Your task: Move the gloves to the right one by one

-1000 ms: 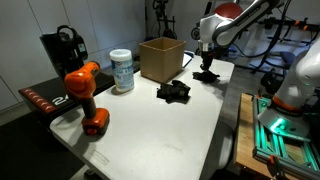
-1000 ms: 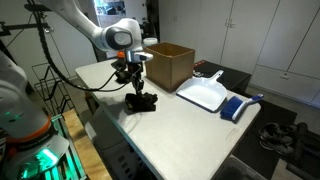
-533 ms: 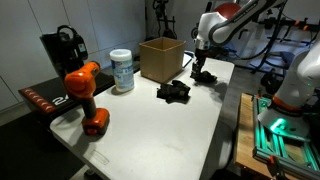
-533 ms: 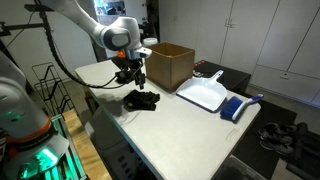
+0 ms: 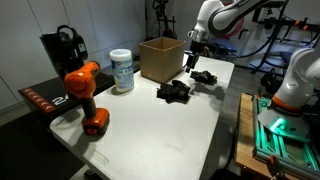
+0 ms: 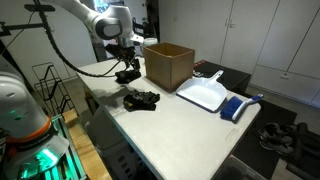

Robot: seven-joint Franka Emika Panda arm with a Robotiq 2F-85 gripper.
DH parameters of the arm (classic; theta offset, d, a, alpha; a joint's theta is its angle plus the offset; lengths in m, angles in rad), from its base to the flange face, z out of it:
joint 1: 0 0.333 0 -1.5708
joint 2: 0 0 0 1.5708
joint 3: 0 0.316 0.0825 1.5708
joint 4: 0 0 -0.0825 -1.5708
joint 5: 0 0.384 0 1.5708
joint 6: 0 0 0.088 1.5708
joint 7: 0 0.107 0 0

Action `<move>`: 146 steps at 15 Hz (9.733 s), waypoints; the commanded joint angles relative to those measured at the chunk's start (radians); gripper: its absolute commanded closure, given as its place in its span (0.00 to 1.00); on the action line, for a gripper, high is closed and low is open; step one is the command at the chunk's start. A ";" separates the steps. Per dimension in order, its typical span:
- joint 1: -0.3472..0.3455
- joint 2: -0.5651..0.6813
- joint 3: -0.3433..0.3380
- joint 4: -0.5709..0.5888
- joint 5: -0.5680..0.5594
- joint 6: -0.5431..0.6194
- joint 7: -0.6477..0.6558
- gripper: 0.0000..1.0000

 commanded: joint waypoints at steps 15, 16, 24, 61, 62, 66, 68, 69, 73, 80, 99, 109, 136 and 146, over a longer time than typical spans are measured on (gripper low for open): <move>0.043 0.288 0.084 0.279 0.117 -0.226 -0.080 0.70; 0.041 0.294 0.084 0.285 0.118 -0.237 -0.082 0.77; 0.030 0.293 0.081 0.313 0.116 -0.291 -0.067 1.00; 0.012 -0.083 0.045 0.189 0.113 -0.436 -0.094 0.99; -0.001 -0.120 0.032 0.171 0.088 -0.461 -0.068 0.99; -0.070 -0.216 -0.025 0.124 -0.017 -0.517 -0.020 0.99; -0.106 -0.216 -0.048 0.115 -0.074 -0.502 0.002 0.99; -0.124 -0.207 -0.055 0.110 -0.105 -0.490 0.019 0.99; -0.182 -0.163 -0.091 0.090 -0.191 -0.477 0.069 0.99; -0.180 -0.118 -0.144 0.075 -0.128 -0.413 -0.016 0.99; -0.197 -0.039 -0.116 0.064 -0.335 -0.412 0.175 0.19; -0.011 0.070 0.012 0.184 0.000 -0.370 0.040 0.00; 0.018 0.389 0.126 0.364 0.126 -0.280 -0.054 1.00; -0.028 -0.008 0.052 0.218 -0.023 -0.518 0.028 0.98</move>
